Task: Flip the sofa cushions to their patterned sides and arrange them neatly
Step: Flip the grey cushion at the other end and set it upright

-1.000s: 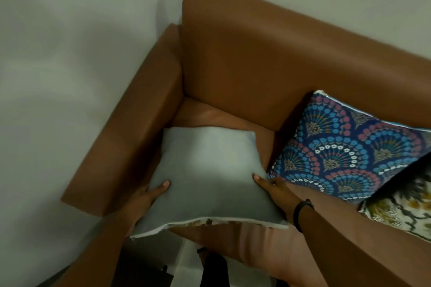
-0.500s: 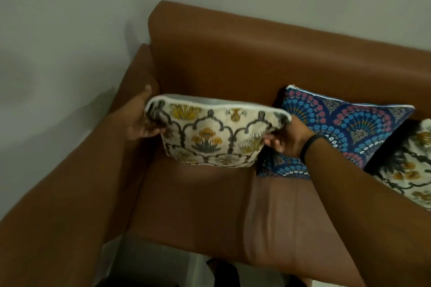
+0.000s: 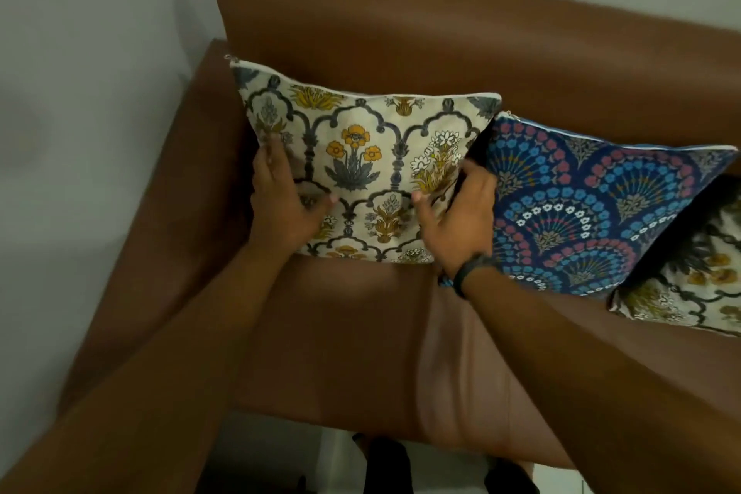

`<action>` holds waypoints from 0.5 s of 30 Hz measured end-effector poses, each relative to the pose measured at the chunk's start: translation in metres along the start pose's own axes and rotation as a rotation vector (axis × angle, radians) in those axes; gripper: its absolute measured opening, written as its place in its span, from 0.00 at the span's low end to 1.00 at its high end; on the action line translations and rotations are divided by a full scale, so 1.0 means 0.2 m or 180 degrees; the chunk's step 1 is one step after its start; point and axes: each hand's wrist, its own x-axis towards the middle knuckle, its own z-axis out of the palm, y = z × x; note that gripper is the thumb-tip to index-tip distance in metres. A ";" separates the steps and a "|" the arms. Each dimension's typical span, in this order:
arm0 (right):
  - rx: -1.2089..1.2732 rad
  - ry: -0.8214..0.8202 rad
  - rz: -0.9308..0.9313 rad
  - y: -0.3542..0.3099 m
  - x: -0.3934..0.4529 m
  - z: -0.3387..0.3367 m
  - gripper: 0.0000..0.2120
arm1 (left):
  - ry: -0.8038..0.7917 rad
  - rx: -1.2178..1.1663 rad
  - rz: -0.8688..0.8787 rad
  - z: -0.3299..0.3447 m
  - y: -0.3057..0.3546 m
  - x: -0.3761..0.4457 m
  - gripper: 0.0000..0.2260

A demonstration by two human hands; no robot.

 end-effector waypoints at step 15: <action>-0.2647 -0.0397 -0.2463 0.19 0.24 0.37 0.65 | 0.0117 0.2505 0.1772 0.21 -0.19 0.20 0.69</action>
